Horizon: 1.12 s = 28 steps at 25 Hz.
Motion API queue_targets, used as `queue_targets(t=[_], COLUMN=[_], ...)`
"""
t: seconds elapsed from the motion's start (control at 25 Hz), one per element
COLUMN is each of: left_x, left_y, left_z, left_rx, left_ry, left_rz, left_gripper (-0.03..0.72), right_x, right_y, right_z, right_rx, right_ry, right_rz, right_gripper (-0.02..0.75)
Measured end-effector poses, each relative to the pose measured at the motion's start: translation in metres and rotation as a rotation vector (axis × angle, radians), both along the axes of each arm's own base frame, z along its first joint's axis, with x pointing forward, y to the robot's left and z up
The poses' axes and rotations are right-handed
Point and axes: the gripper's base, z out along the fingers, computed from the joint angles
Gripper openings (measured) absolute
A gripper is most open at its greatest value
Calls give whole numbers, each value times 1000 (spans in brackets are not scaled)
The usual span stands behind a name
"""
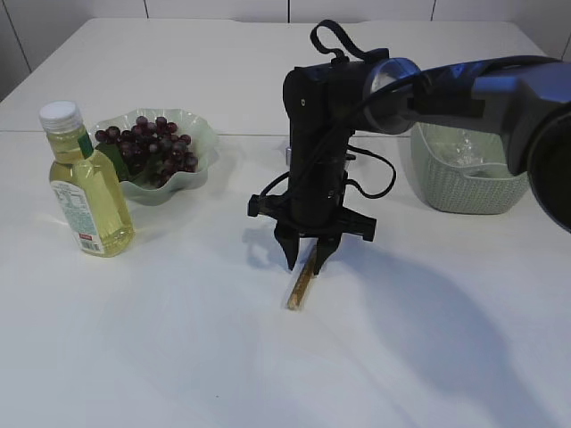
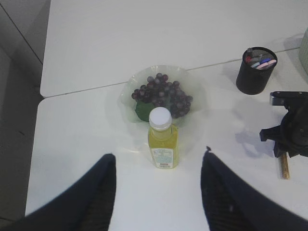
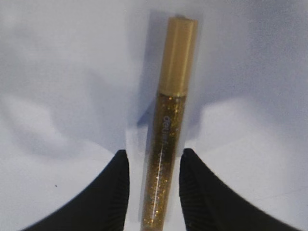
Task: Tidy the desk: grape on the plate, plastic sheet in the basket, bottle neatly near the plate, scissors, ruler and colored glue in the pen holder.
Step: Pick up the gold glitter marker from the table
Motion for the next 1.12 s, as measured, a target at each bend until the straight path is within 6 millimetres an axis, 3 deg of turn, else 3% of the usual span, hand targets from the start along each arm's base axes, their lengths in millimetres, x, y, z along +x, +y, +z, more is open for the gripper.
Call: queue_targets(t=[1.12], left_x=[0], left_y=[-1], left_z=[0], left_rx=[-10], left_ry=[6], left_rz=[-9], left_gripper=[416], right_x=[1], right_y=[-2], right_z=[-2], right_rx=[-26], right_ry=[-10], right_rz=[8], right_gripper=[290])
